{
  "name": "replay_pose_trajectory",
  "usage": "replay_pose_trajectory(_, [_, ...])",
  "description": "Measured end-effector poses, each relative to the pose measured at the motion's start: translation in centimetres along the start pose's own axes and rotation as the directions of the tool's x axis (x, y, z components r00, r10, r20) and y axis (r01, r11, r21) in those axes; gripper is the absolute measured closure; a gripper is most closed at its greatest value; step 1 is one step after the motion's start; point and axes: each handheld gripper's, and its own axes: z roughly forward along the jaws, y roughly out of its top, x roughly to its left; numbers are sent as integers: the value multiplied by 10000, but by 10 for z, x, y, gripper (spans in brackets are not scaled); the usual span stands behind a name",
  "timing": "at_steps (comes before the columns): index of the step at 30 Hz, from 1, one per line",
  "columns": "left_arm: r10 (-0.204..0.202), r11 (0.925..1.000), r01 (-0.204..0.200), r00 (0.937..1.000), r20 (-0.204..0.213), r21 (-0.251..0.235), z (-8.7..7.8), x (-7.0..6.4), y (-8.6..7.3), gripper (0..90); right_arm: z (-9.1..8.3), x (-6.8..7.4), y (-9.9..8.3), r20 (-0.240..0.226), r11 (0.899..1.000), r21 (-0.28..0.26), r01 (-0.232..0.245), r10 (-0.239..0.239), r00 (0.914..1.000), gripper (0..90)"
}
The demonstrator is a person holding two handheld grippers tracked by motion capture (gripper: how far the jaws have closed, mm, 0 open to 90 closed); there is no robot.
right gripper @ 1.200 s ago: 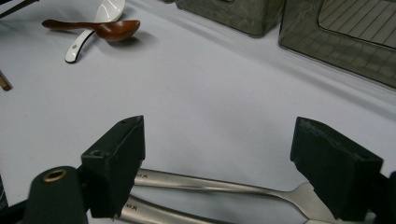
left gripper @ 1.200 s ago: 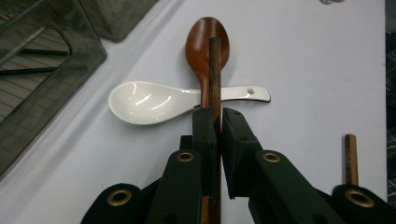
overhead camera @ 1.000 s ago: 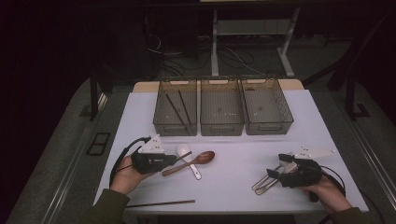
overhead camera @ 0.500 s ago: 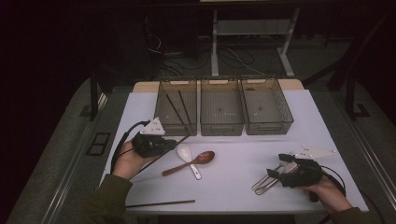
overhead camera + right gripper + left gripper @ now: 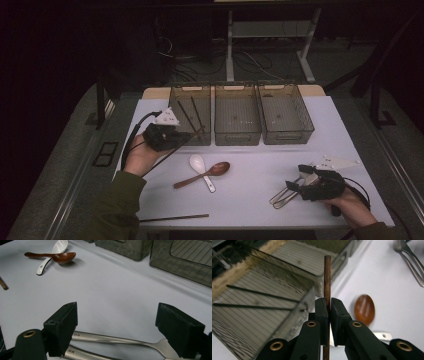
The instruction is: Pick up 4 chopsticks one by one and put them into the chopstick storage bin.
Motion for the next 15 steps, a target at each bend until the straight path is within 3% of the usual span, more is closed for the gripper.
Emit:
replay_pose_trajectory(3, [-30,10000,30,10000,-83,-3,3,7,9,839,-1,1,0,-59,9997,124,-221,222,9997,174])
replay_pose_trajectory(15, [-352,9992,360,9982,-489,144,13,41,46,839,-1,1,0,-92,9998,29,-177,177,9998,174])
